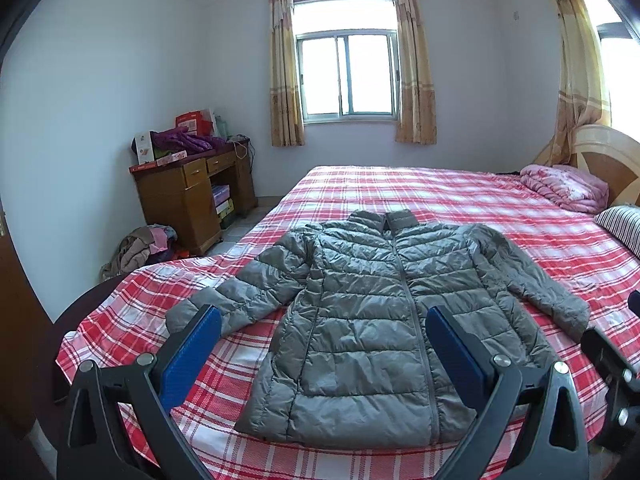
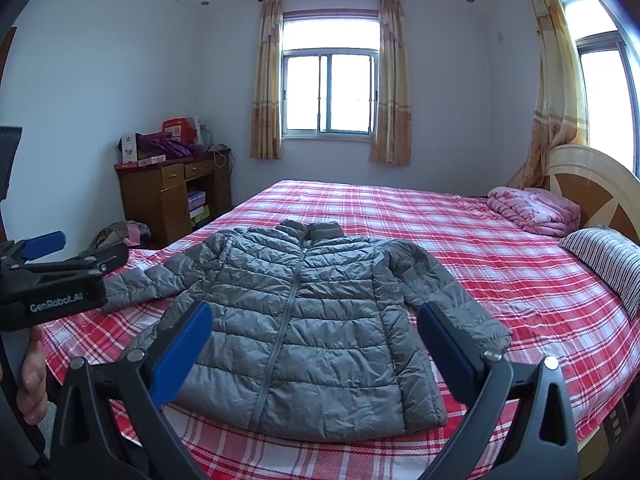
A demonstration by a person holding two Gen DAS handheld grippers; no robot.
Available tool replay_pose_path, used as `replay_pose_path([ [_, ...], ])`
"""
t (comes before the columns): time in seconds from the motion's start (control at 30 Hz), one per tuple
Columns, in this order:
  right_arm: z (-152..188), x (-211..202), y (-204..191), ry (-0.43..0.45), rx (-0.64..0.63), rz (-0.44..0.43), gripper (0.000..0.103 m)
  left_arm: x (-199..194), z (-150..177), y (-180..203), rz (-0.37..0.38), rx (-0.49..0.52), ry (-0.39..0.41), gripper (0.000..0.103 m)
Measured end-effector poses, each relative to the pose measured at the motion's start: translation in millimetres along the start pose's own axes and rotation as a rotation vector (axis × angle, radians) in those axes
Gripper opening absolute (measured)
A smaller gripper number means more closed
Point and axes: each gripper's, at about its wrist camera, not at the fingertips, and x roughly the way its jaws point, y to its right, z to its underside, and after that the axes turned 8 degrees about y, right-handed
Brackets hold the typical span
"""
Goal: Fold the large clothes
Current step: 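Grasp the jacket sleeve cuff with the right gripper and lift it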
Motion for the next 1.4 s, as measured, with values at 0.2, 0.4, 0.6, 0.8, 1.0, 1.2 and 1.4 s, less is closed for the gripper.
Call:
replay_pose_path([
  [0.2,16,40,39,-0.080,0.060,0.045,0.103,49,17,1,0.004,0.036,-0.066,0.102],
  [0.4,49,85,117,-0.193,0.210,0.155,0.103,108,32,11,-0.001,0.070,-0.126,0.102],
  [0.6,76,116,195,-0.301,0.305,0.307,0.094,163,44,15,-0.036,0.116,-0.174,0.102],
  [0.8,100,137,276,-0.346,0.469,0.417,0.088,224,50,10,-0.102,0.117,-0.219,0.102],
  [1.0,113,163,310,-0.378,0.557,0.427,0.088,275,55,12,-0.135,0.114,-0.290,0.102],
  [1.2,125,188,300,-0.431,0.532,0.359,0.066,306,67,17,-0.176,0.185,-0.319,0.102],
  [1.4,123,183,321,-0.431,0.537,0.387,0.025,313,76,-1,-0.205,0.190,-0.343,0.102],
])
